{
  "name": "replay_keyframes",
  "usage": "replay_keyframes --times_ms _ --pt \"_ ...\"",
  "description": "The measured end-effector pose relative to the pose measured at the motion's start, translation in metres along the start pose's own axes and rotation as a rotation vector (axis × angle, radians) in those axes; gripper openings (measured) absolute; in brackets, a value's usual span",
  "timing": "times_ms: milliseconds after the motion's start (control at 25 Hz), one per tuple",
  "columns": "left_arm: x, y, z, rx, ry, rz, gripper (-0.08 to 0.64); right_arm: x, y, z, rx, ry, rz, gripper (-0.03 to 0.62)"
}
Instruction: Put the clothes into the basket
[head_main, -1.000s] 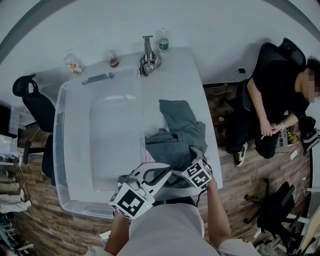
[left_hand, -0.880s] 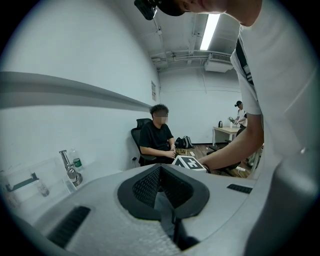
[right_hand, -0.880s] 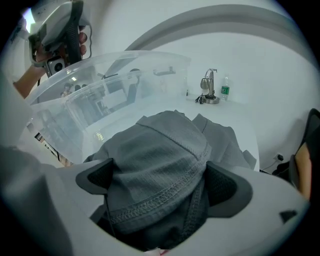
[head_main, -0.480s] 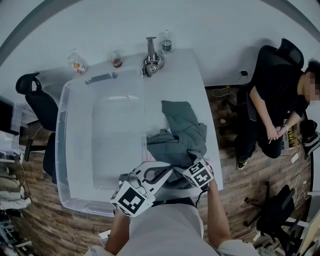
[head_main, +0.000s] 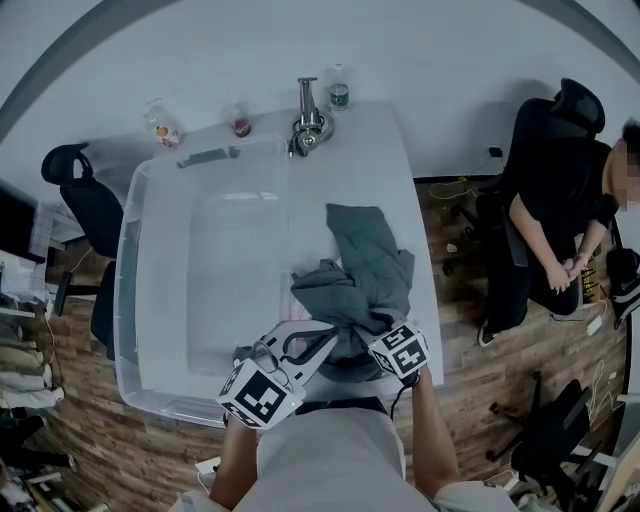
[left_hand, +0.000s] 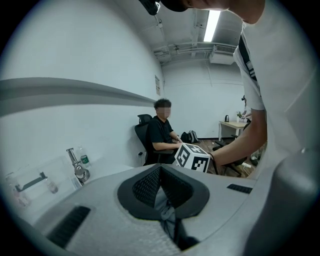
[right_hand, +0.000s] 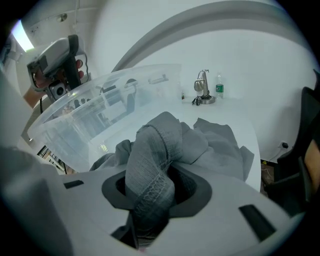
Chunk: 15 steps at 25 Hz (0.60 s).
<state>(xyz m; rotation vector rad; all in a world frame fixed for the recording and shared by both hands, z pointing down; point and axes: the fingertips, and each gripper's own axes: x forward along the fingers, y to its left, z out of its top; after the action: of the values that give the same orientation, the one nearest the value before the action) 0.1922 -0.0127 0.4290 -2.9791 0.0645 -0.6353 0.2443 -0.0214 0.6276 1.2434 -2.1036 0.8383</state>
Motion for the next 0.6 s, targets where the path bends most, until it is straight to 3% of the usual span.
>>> replay_keyframes --times_ms 280,600 --pt "-0.006 -0.001 0.003 -0.038 -0.007 0.057 0.005 -0.025 0.010 0.020 0.037 -0.120 0.066 0.115" --pt "-0.020 -0.002 0.008 -0.013 -0.026 0.080 0.005 -0.059 0.030 0.056 0.053 -0.265 0.118 0.115"
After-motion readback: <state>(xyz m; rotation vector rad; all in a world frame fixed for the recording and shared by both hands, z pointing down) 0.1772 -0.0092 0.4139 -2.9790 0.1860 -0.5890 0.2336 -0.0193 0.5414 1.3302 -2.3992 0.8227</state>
